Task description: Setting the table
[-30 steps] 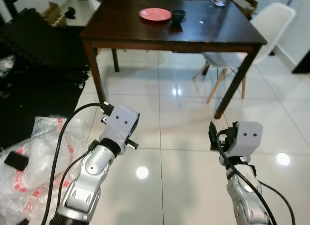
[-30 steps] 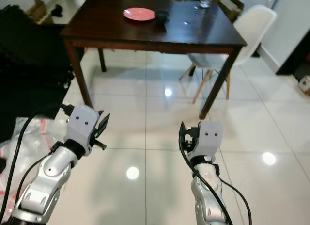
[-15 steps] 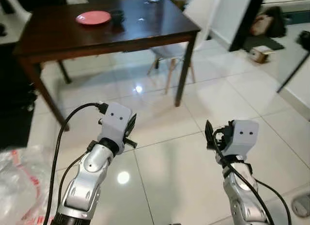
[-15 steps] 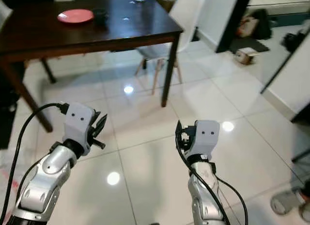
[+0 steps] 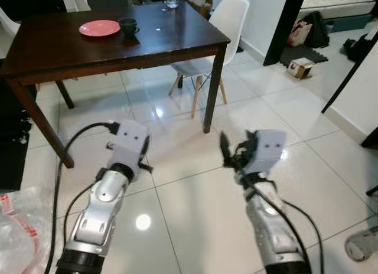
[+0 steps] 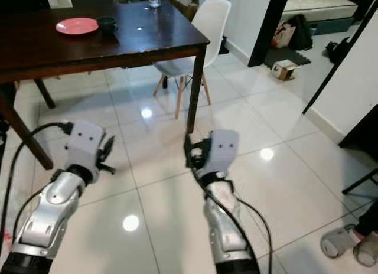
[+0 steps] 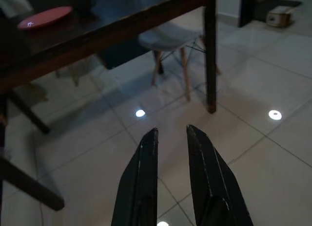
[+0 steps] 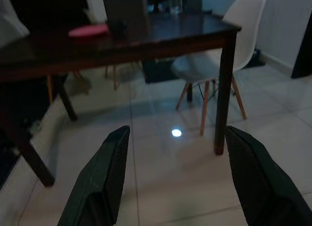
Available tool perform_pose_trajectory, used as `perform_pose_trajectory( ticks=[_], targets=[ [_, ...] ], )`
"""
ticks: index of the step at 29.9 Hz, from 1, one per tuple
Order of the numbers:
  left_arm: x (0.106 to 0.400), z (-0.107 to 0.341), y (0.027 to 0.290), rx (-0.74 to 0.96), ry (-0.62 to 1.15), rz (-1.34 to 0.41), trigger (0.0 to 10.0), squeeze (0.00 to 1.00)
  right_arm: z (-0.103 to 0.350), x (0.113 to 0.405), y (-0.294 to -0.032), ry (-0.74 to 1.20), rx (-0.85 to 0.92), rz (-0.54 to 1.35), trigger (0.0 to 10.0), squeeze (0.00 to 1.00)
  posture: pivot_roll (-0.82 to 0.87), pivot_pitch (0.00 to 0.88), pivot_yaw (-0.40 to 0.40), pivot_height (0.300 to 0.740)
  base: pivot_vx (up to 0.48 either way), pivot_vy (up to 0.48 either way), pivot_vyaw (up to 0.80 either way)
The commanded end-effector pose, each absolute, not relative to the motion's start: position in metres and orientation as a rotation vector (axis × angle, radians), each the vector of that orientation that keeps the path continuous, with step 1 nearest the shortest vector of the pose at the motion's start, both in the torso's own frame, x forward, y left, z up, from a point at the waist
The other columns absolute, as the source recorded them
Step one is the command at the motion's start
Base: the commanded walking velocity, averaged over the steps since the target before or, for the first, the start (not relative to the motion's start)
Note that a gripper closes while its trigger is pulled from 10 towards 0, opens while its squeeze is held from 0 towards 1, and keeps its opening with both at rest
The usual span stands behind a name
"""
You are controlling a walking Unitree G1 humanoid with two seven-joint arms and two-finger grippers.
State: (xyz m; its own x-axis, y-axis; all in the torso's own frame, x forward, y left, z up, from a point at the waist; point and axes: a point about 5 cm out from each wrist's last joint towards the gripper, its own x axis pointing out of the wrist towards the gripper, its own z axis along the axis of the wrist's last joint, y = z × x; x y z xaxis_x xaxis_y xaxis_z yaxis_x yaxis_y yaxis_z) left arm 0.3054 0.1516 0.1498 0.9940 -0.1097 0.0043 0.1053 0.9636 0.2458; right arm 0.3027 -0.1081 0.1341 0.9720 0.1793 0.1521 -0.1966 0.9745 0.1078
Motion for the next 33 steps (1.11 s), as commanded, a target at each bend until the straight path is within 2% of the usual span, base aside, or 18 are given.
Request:
perform_pose_trajectory(
  ticks=[1,7,20,33],
  targets=[
    [0.303,0.138,0.162,0.265,0.03,-0.069,10.0,0.02,0.133,0.304,-0.102,-0.133,0.121,0.215,10.0,0.0,0.03,0.012,0.021,0.74,0.472,0.0,0.0],
    [0.299,0.132,0.16,0.261,0.038,-0.065,10.0,0.02,0.131,0.306,-0.098,-0.128,0.12,0.234,10.0,0.0,0.03,0.013,0.015,0.74,0.472,0.0,0.0],
    [0.296,0.125,0.136,0.247,0.039,-0.127,10.0,0.02,0.122,0.302,-0.103,-0.109,0.11,0.21,10.0,0.0,-0.01,0.02,0.019,0.74,0.47,0.0,0.0],
    [0.297,0.126,0.129,0.243,0.026,-0.155,10.0,0.02,0.124,0.301,-0.108,-0.12,0.119,0.182,10.0,0.0,-0.02,0.029,0.027,0.74,0.468,0.0,0.0]
  ],
)
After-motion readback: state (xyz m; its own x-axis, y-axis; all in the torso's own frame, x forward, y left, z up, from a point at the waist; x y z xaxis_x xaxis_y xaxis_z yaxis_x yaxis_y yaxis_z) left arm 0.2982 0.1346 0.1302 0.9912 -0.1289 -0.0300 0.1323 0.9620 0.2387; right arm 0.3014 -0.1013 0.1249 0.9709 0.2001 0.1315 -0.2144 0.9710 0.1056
